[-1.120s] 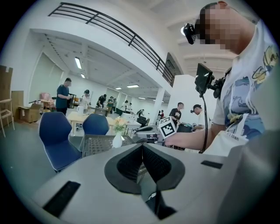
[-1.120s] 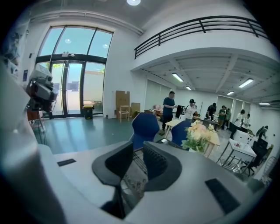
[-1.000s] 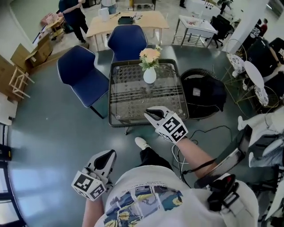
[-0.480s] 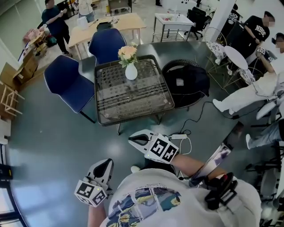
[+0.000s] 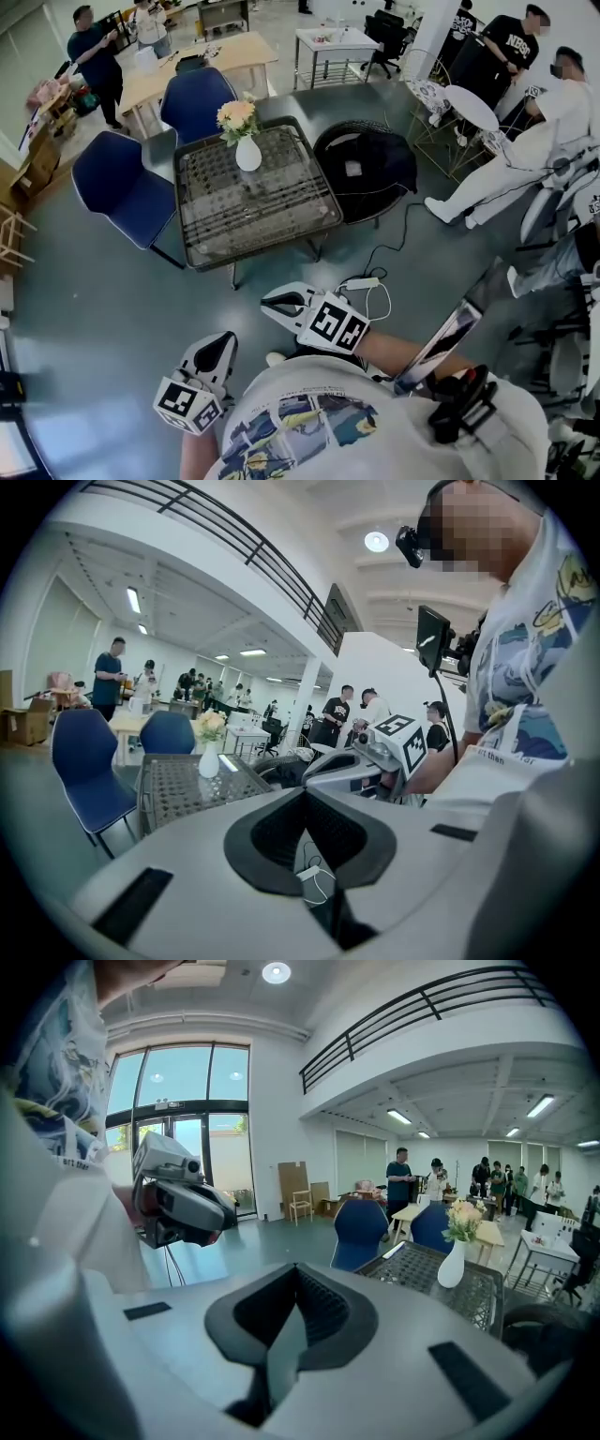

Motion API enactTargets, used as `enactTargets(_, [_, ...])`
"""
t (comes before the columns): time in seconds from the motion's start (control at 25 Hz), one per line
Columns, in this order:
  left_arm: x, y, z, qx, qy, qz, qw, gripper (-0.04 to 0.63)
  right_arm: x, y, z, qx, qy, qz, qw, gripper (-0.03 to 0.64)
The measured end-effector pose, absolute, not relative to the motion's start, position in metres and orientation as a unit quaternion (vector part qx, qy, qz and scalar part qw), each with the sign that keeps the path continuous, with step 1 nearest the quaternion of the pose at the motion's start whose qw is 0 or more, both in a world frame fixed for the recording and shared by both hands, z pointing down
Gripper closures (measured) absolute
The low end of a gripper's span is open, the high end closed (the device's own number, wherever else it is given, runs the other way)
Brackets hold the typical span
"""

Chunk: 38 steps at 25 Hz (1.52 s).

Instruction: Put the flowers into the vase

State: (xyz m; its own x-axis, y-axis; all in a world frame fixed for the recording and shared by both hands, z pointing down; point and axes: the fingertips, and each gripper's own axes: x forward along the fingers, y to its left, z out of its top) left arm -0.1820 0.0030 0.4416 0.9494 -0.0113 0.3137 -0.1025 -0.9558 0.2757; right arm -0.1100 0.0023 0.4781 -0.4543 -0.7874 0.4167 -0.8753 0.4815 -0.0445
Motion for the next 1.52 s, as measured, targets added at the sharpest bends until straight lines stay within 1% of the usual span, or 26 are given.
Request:
enactTargets(0.64, [-0.175,0.028,0.444,0.976,-0.024,0.162,0.142,0.586,-0.105,0.026,0.474,0.490,-0.847,0.113,0.171,0.606])
enactTargets(1.12, [-0.172,0.025,0.447,0.976,-0.015,0.167,0.137,0.586,-0.097,0.028,0.476,0.508,-0.838,0.111,0.166,0.606])
enactTargets(1.52, [-0.180,0.017,0.453,0.974,-0.033,0.167,0.152,0.586,-0.105,0.016,0.478,0.491,-0.847,0.112,0.170,0.606])
